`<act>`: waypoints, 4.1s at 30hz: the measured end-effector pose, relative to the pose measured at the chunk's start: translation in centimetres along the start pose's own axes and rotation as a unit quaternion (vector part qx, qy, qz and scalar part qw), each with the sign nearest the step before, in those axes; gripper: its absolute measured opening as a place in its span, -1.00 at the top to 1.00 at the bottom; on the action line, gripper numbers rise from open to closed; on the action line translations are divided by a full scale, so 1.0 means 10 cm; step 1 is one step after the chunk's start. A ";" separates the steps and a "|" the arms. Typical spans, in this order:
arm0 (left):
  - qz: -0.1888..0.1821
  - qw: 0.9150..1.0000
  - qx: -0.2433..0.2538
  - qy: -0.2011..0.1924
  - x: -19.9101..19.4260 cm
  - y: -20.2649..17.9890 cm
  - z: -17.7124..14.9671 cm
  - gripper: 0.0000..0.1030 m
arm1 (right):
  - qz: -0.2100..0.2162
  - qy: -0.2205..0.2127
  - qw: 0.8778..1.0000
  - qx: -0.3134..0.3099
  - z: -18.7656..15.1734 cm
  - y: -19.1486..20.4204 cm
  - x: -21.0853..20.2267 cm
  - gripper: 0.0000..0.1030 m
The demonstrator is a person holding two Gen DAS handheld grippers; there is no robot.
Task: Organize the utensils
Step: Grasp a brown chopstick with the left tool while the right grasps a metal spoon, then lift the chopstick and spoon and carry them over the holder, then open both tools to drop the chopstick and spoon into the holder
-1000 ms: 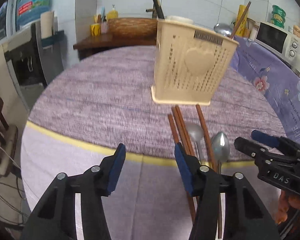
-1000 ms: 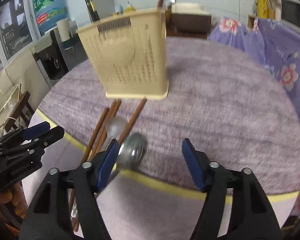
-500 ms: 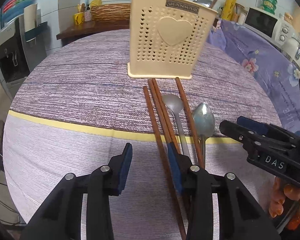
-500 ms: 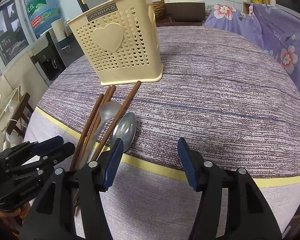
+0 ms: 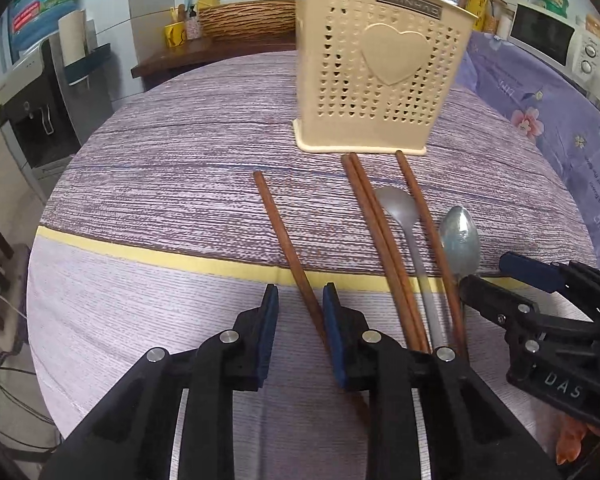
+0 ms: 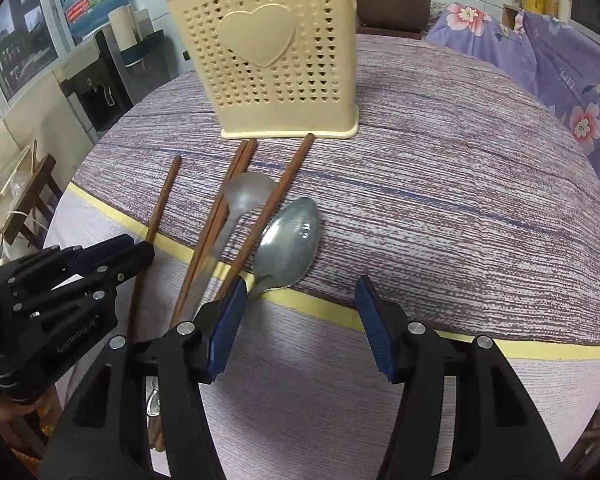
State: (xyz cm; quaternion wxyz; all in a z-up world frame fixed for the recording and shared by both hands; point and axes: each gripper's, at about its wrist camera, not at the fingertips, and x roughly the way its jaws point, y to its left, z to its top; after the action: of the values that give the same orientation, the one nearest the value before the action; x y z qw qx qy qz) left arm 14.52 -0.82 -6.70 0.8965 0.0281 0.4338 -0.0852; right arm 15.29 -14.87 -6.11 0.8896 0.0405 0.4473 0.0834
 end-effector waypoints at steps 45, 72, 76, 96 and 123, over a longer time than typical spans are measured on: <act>0.011 0.999 -0.006 0.033 0.41 0.20 0.63 0.53 | -0.006 0.036 0.995 -0.095 0.21 -0.13 0.13 -0.14; 0.000 0.995 -0.034 -0.095 -0.40 0.14 0.86 0.85 | 0.060 -0.107 0.992 -0.033 0.53 -0.47 -0.66 0.26; -0.012 0.988 -0.032 -0.149 -0.86 0.13 0.95 0.85 | 0.060 -0.144 0.987 -0.027 0.58 -0.53 -0.95 0.26; -0.033 0.970 -0.031 -0.240 -1.42 0.14 1.10 0.85 | 0.062 -0.183 0.979 -0.060 0.65 -0.41 -1.22 0.27; -0.030 0.926 -0.032 -0.375 -1.58 -0.07 2.21 0.85 | 0.020 -0.314 0.941 -0.123 1.96 0.25 -1.20 0.26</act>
State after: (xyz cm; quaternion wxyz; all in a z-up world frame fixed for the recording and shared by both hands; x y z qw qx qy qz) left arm 21.82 -2.26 19.46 0.9913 -0.0474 0.0687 -0.1022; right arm 23.75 -14.61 15.41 0.9811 -0.0360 0.1306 0.1381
